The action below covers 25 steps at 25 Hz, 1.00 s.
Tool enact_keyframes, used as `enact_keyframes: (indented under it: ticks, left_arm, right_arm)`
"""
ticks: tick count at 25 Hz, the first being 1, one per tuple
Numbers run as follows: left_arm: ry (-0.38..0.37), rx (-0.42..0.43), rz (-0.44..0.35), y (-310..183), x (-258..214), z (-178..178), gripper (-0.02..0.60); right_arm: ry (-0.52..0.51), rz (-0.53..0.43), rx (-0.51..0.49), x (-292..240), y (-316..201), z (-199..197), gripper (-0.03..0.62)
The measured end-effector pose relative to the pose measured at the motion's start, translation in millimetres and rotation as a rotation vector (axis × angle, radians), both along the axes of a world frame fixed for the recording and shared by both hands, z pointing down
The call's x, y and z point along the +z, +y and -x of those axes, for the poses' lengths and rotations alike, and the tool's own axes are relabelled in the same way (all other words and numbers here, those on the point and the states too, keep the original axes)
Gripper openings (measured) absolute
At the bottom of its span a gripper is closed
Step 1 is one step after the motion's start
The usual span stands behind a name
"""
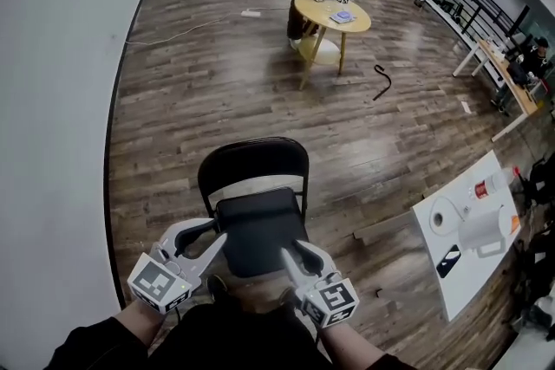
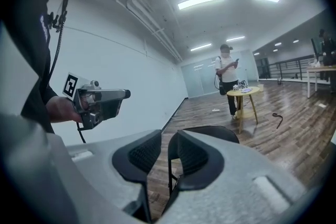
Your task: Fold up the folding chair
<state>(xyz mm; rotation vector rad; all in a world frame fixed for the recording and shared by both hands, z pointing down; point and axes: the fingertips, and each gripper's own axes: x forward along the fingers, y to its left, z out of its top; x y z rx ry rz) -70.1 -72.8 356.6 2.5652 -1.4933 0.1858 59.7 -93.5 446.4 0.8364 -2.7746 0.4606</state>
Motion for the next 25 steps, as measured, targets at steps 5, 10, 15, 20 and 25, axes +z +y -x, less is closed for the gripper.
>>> enact_keyframes:
  ticks: [5,10,15,20,25]
  left_arm:
    - [-0.008,0.040,0.008,-8,8,14,0.121]
    - [-0.026,0.083,0.015,-20,15,18,0.158]
    - [-0.051,0.109,0.026,-35,22,24,0.183]
    - [-0.091,0.119,0.048,-49,37,27,0.216]
    - [-0.116,0.102,0.077,-68,49,33,0.249]
  right_arm:
    - [0.014,0.012,0.056,10,-3,6,0.095]
    - [0.017,0.044,0.107,23,-2,6,0.113]
    - [0.017,0.087,0.146,39,0,4,0.121]
    - [0.018,0.130,0.166,65,1,1,0.127]
    - [0.015,0.176,0.190,87,-3,-4,0.171]
